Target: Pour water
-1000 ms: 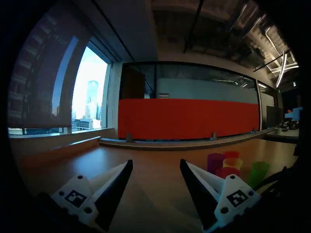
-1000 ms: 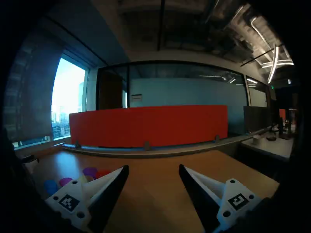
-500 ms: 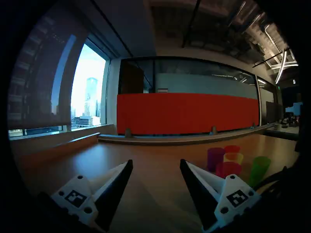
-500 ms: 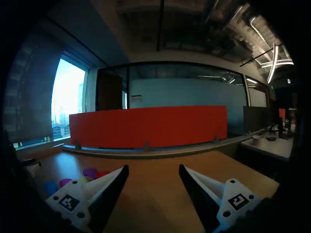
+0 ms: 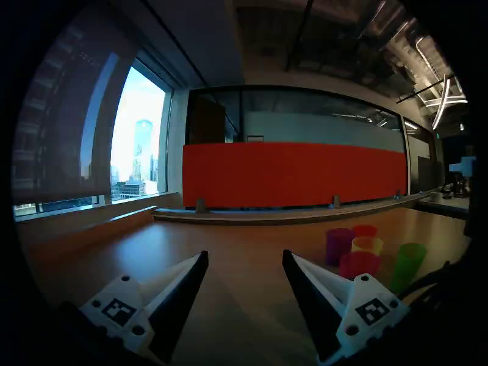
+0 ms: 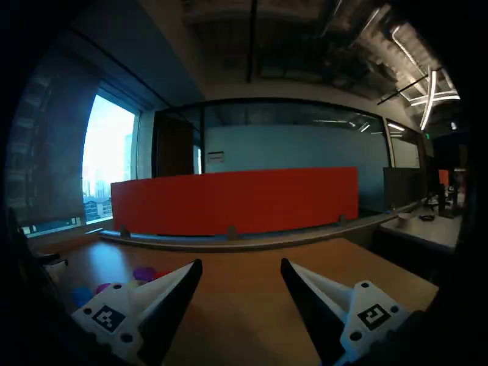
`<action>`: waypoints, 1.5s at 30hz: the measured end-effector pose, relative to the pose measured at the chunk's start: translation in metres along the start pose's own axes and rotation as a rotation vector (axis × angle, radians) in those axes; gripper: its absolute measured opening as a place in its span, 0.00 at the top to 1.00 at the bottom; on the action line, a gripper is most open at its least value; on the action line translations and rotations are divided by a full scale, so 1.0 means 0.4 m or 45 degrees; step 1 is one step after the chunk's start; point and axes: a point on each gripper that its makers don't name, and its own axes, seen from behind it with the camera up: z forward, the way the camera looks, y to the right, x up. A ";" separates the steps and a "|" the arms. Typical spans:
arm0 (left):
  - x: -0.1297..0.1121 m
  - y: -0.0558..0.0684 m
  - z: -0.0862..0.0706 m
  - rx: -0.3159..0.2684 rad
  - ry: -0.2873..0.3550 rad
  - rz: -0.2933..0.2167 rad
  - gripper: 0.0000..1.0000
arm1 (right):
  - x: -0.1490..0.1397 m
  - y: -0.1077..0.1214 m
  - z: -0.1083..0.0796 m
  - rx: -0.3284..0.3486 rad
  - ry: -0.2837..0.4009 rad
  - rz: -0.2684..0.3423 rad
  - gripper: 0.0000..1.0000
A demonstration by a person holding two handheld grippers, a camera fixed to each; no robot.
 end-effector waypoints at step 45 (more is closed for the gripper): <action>0.000 0.004 0.003 -0.004 -0.001 0.002 0.10 | -0.077 0.038 0.015 0.053 0.120 -0.005 0.01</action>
